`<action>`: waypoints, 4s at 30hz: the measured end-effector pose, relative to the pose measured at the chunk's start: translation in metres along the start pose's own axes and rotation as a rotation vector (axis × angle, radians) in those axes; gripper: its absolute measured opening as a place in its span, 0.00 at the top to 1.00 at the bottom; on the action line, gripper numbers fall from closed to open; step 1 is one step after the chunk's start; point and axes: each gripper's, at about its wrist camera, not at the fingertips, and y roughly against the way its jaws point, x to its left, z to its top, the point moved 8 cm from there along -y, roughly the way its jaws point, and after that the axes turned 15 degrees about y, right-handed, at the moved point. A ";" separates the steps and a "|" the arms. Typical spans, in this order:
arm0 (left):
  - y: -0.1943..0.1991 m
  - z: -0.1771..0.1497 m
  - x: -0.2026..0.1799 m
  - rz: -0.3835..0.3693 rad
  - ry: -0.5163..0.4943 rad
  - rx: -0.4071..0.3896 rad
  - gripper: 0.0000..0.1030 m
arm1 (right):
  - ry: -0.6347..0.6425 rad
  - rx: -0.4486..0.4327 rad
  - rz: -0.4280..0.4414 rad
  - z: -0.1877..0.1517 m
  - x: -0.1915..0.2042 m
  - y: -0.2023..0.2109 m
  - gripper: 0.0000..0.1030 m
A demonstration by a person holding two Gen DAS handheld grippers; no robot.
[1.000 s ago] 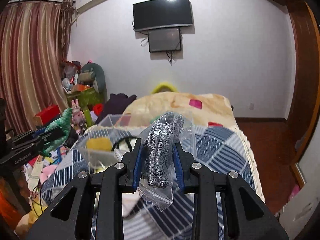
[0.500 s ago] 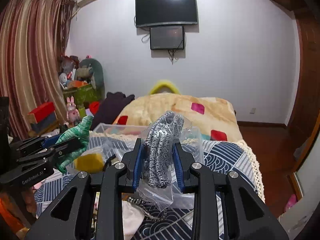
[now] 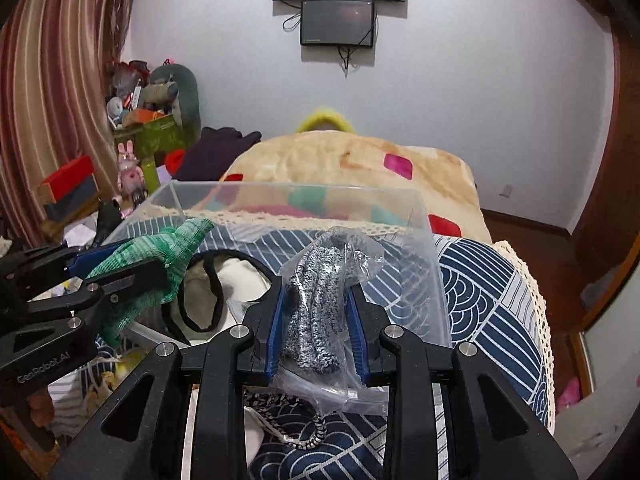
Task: Organize soft objects
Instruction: 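Drop the green glove and grey fabric bag into the clear box with both grippers, then grasp the floral scrunchie with the left gripper while the right gripper grasps the white pouch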
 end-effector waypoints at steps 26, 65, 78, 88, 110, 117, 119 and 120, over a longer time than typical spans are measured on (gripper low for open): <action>0.072 0.001 0.005 0.026 -0.002 -0.146 0.08 | -0.015 -0.182 -0.003 0.010 0.007 0.080 0.33; 0.049 -0.136 0.013 -0.033 -0.001 0.123 0.50 | -0.045 0.034 0.290 -0.080 0.084 0.028 0.73; 0.084 -0.110 0.017 -0.048 0.000 0.034 0.76 | -0.038 -0.066 0.215 -0.066 0.069 0.068 0.77; 0.121 -0.061 0.017 -0.051 0.018 -0.113 0.76 | -0.041 -0.166 0.121 -0.039 0.037 0.096 0.77; 0.074 0.017 0.021 0.005 0.018 -0.170 0.76 | -0.048 -0.222 0.018 0.032 0.013 0.064 0.77; 0.037 0.011 0.022 -0.011 0.041 -0.078 0.76 | -0.074 -0.134 0.071 0.020 0.024 0.028 0.77; 0.027 0.008 0.021 -0.012 0.041 -0.054 0.76 | -0.076 -0.109 0.097 0.016 0.031 0.019 0.77; 0.023 0.007 0.020 -0.011 0.040 -0.046 0.76 | -0.075 -0.098 0.106 0.015 0.034 0.014 0.77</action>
